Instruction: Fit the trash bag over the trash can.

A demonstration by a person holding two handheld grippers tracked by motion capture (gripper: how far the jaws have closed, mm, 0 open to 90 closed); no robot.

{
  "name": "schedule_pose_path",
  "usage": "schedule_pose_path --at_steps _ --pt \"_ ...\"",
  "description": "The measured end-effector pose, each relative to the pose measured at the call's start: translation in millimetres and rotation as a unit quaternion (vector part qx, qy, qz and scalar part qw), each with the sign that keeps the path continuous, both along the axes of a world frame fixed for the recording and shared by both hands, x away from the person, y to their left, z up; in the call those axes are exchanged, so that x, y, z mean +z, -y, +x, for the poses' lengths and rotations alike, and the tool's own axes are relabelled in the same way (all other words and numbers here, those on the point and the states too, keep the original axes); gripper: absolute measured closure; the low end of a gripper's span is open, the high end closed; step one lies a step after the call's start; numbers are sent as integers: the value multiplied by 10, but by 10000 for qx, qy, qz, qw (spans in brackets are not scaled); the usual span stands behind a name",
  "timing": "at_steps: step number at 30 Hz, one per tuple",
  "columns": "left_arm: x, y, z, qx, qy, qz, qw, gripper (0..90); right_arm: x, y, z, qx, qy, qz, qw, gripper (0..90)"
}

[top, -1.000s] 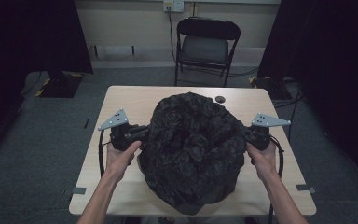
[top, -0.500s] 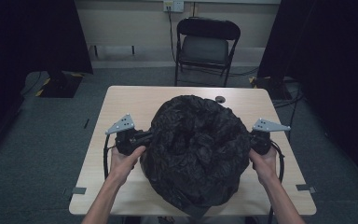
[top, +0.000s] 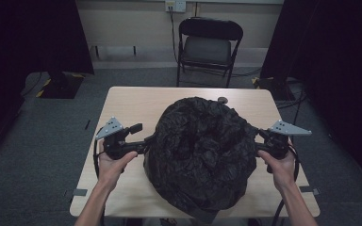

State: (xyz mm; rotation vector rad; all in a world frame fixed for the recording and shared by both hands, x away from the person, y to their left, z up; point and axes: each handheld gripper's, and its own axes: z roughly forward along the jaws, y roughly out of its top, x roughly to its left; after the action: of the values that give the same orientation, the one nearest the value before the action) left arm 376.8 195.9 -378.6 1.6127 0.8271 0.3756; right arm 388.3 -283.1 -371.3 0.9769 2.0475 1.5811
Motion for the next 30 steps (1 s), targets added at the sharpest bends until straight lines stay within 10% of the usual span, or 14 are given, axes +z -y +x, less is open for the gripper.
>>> schedule_pose_path --at_steps 12,19,24,30 --pt "-319 -313 -120 506 -381 548 9965 240 93 250 -177 108 333 366 9987 497" --pt "-585 -341 -181 530 -717 1135 9895 242 169 296 -327 115 909 411 9949 521" --pt "-806 -371 -225 435 -979 1483 9831 242 261 284 -411 40 447 131 9989 330" --pt "-975 -320 -198 412 -1192 1891 9738 240 449 222 -497 39 630 110 9979 272"
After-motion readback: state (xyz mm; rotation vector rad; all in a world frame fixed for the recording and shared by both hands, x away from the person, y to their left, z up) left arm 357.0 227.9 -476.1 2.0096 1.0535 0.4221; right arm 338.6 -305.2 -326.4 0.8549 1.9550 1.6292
